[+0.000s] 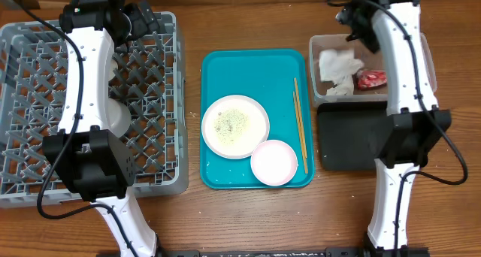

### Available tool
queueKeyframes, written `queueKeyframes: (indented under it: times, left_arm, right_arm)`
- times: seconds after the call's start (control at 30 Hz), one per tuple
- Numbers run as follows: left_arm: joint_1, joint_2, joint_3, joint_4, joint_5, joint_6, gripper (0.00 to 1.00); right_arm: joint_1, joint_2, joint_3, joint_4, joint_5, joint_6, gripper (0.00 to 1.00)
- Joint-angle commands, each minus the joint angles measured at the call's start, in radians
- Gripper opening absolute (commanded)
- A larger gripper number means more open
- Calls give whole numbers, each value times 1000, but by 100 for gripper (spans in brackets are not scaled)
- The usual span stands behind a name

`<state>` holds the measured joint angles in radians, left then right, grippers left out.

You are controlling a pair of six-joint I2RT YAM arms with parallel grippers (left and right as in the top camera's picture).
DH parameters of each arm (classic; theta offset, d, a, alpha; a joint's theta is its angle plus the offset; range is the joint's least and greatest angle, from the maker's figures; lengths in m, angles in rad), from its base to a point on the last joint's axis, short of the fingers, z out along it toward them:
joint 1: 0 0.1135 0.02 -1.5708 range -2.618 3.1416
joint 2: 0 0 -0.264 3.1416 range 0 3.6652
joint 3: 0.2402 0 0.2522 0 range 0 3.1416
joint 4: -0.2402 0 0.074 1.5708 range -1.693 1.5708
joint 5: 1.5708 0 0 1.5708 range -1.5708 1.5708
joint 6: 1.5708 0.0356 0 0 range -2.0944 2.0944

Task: Sort waste into correct bins and load items into the dishwasher
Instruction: 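Carry the remaining tissue to the clear bin and park the right arm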

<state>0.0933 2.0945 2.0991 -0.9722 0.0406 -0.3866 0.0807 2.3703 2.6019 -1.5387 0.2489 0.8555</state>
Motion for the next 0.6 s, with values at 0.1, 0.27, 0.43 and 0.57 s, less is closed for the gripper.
queueKeyframes:
  times: [0.1,0.27,0.43,0.57]
  left_arm:
    - [3,-15,12,3,-7,-6,100]
    - [3,-15,12,3,-7,-6,100]
    - [3,-15,12,3,-7,-6,100]
    - [3,-15,12,3,-7,-6,100]
  right_arm:
    - [9,-18,-5,-17,-51,9,89]
    - [35,-18,-4,-30,-117,-4,88]
    - [69,-18,-3,-2,-249,-138,84]
    - [102,-18,-3,39,-406,-364,85]
